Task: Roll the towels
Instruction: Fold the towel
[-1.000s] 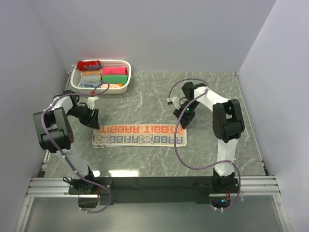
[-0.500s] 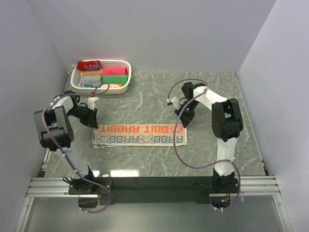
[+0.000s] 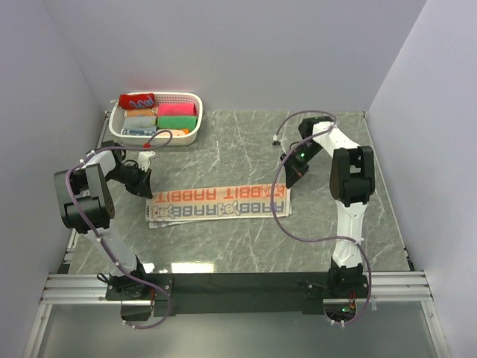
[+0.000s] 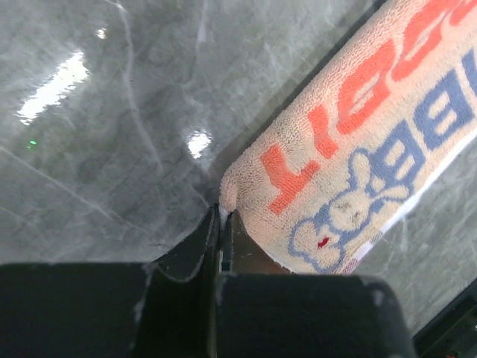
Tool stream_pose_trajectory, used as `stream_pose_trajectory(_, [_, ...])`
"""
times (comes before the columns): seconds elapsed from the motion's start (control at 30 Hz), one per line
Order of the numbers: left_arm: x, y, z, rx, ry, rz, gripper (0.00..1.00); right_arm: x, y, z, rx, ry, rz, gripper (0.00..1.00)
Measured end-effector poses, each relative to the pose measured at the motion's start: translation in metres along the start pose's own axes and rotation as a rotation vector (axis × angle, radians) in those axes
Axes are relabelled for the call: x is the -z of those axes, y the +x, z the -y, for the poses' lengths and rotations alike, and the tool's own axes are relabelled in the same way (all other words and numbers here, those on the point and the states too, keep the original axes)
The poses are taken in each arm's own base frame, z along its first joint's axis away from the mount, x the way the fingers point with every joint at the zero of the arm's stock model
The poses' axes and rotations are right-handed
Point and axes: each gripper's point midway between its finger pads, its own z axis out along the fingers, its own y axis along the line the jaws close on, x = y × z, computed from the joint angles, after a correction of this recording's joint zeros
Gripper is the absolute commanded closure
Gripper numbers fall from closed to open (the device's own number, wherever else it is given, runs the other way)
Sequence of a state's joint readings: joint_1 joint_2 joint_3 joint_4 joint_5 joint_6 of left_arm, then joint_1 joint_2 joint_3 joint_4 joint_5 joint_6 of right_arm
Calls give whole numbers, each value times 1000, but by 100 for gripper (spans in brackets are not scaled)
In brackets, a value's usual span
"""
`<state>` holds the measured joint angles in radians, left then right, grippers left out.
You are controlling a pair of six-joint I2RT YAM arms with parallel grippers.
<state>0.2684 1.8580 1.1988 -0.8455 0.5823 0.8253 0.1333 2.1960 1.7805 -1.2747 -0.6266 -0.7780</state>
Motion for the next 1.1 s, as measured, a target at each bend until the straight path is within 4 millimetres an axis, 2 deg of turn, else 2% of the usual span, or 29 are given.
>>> stream_pose_trajectory(0.2, [0,-4,-10,-14,-41,13,99,-33,17,4,-107,-62,-93,100])
stream_pose_trajectory(0.5, [-1,-18,-24,-3,-94,50,98,-38,18,3,-188,-55,-97,100])
stream_pose_trajectory(0.53, [-1,-23,-27,-1,-101,57,94,-39,20,1,-194,-63,-101,100])
stream_pose_trajectory(0.57, [-1,-28,-29,-5,-108,65,78,-40,23,-3,-202,-75,-106,100])
stream_pose_trajectory(0.67, [3,-44,-38,-10,-143,94,58,-44,34,-15,-230,-130,-127,100])
stream_pose_trajectory(0.77, [13,-58,-49,-1,-186,139,51,-49,45,-29,-269,-193,-144,100])
stream_pose_trajectory(0.87, [30,-60,-49,29,-206,173,51,-55,57,-43,-324,-254,-163,100])
stream_pose_trajectory(1.03, [78,-58,-27,44,-218,233,51,-60,61,-58,-422,-321,-153,100])
stream_pose_trajectory(1.1, [89,-54,-10,38,-223,243,52,-61,56,-61,-451,-340,-134,100])
